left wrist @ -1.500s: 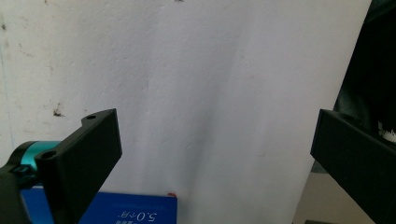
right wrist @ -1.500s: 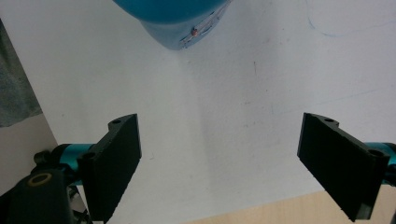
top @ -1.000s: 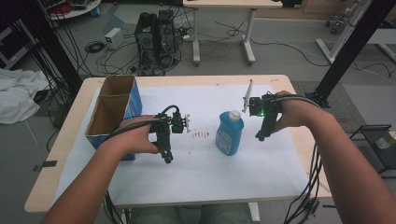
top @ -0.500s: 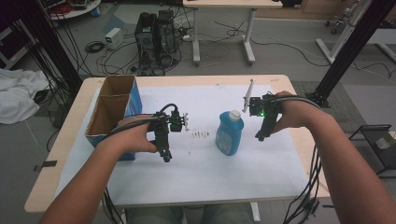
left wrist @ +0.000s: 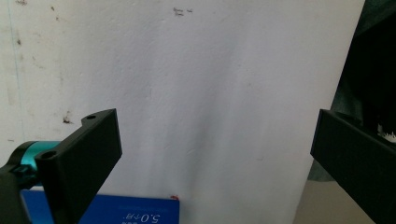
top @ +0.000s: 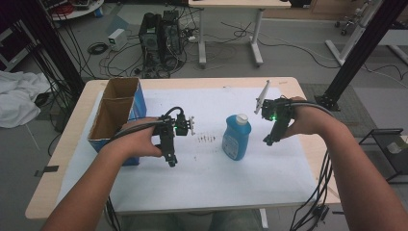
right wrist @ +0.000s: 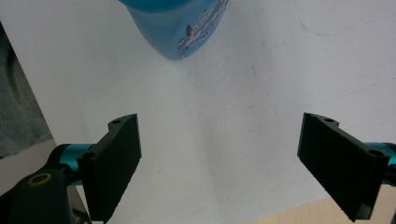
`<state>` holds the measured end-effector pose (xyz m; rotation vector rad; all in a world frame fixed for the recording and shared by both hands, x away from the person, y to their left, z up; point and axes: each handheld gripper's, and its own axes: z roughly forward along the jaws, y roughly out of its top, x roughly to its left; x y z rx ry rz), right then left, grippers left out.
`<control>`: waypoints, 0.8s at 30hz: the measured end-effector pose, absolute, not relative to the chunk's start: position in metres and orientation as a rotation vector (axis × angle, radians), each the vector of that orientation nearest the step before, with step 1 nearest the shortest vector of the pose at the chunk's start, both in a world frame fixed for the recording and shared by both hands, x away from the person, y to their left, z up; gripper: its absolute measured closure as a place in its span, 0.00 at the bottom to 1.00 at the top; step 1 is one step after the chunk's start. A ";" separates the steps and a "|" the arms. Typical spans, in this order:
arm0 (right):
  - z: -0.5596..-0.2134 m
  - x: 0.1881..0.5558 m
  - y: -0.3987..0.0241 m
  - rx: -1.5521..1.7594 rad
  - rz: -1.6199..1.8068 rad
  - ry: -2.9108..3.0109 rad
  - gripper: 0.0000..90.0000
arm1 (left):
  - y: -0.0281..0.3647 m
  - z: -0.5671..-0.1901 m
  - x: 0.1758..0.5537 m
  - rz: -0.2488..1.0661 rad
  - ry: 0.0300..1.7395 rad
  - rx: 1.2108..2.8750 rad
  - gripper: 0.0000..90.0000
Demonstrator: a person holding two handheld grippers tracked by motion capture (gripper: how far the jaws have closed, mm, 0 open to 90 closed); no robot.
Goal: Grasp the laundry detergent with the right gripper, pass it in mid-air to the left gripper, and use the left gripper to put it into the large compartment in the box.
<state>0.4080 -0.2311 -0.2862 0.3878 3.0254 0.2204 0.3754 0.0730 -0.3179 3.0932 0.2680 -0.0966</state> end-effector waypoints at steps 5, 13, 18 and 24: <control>-0.292 0.402 -0.244 0.434 0.372 3.007 0.14 | 0.072 -0.318 0.374 -0.093 0.259 3.093 0.02; -0.303 0.391 -0.259 0.479 0.566 2.960 0.14 | 0.072 -0.318 0.373 -0.088 0.244 3.090 0.02; -0.315 0.381 -0.264 0.517 0.672 2.927 0.14 | 0.072 -0.317 0.374 -0.081 0.236 3.088 0.02; -0.333 0.369 -0.269 0.592 0.788 2.867 0.14 | 0.071 -0.316 0.374 -0.083 0.228 3.084 0.02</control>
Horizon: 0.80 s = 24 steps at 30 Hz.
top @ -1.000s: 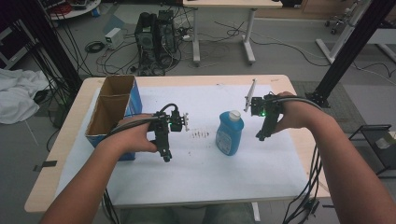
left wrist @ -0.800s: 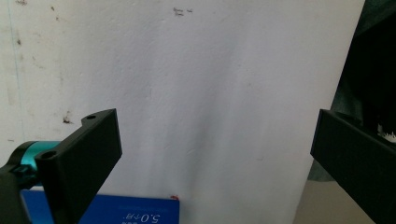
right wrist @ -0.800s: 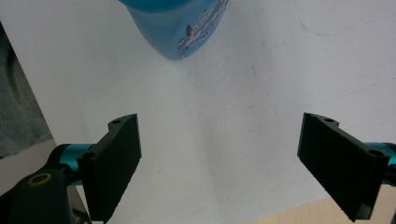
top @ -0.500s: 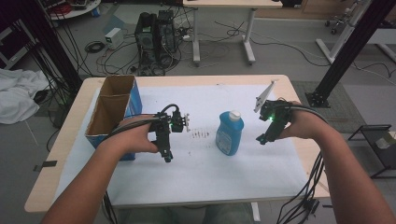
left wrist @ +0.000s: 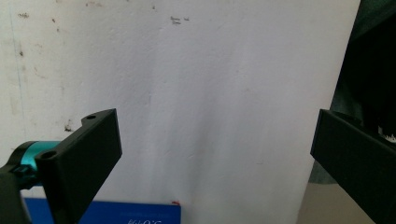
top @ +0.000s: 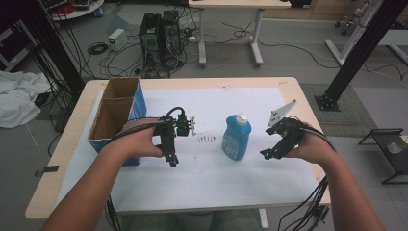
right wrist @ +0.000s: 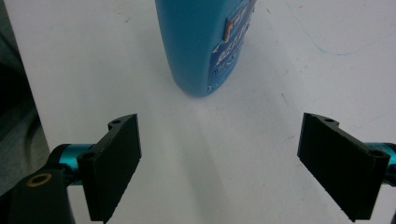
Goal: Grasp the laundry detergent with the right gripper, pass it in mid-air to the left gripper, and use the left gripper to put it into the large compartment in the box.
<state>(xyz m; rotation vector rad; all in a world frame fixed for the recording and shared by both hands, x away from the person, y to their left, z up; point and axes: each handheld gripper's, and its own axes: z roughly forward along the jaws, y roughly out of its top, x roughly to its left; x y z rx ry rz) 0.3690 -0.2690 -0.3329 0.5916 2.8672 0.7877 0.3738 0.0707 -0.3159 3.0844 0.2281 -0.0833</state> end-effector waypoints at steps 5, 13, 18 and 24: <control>-0.344 0.364 -0.272 0.643 0.836 2.835 0.14 | 0.071 -0.316 0.374 -0.078 0.219 3.084 0.02; -0.353 0.358 -0.277 0.652 0.970 2.787 0.14 | 0.071 -0.316 0.373 -0.073 0.229 3.081 0.02; -0.361 0.355 -0.274 0.642 1.038 2.769 0.14 | 0.072 -0.316 0.373 -0.078 0.229 3.077 0.02; -0.367 0.354 -0.268 0.635 1.070 2.754 0.14 | 0.072 -0.317 0.374 -0.075 0.230 3.077 0.02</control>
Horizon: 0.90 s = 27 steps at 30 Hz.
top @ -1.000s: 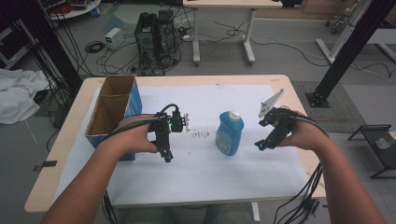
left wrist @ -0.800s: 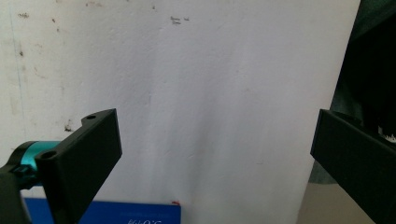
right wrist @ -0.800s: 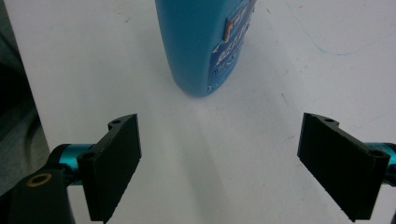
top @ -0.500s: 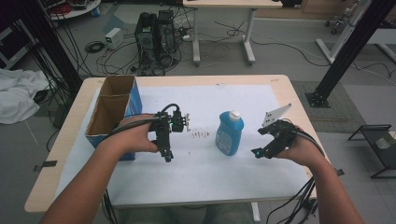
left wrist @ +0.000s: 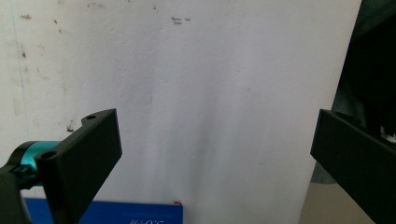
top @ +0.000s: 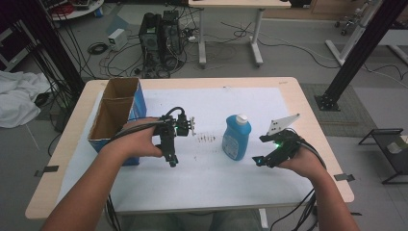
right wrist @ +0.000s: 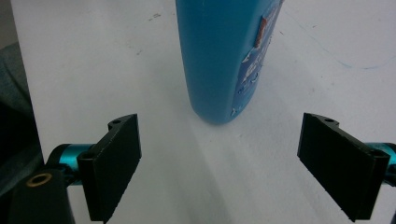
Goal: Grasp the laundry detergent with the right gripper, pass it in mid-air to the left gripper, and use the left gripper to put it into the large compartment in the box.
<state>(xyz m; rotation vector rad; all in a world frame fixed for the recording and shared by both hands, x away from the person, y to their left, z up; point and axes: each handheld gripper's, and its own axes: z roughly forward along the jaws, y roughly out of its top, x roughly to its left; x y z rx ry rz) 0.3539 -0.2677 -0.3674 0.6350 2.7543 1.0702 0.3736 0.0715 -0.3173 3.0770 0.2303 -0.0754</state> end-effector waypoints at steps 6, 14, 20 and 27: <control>-0.371 0.353 -0.262 0.629 1.091 2.735 0.14 | 0.072 -0.318 0.373 -0.080 0.226 3.078 0.02; -0.375 0.351 -0.255 0.660 1.133 2.709 0.14 | 0.072 -0.316 0.371 -0.068 0.216 3.079 0.02; -0.377 0.352 -0.249 0.692 1.131 2.683 0.14 | 0.074 -0.316 0.370 -0.068 0.217 3.078 0.02; -0.381 0.355 -0.240 0.741 1.161 2.635 0.14 | 0.077 -0.317 0.367 -0.066 0.215 3.068 0.02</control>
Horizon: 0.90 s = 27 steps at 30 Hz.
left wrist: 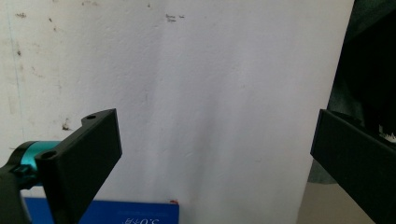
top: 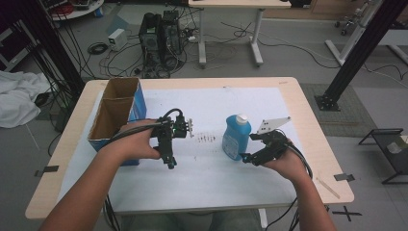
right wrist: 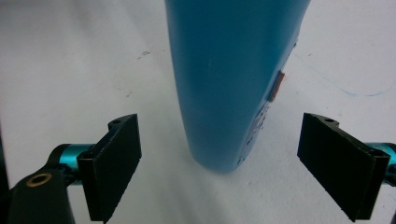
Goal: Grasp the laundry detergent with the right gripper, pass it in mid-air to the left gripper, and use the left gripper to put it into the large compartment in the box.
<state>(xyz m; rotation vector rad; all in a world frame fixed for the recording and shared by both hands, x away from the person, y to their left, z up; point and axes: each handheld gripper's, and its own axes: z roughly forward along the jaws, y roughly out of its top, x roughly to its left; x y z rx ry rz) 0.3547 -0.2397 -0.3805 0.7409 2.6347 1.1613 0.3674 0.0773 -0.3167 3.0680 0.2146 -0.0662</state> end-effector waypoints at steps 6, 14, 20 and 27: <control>-0.387 0.355 -0.231 0.787 1.188 2.586 0.14 | 0.081 -0.318 0.366 -0.069 0.222 3.060 0.02; -0.394 0.353 -0.220 0.856 1.216 2.502 0.14 | 0.085 -0.318 0.364 -0.056 0.215 3.060 0.02; -0.399 0.352 -0.212 0.888 1.241 2.453 0.14 | 0.091 -0.320 0.363 -0.069 0.232 3.053 0.02; -0.402 0.353 -0.208 0.863 1.279 2.378 0.14 | 0.093 -0.321 0.363 -0.072 0.236 3.054 0.02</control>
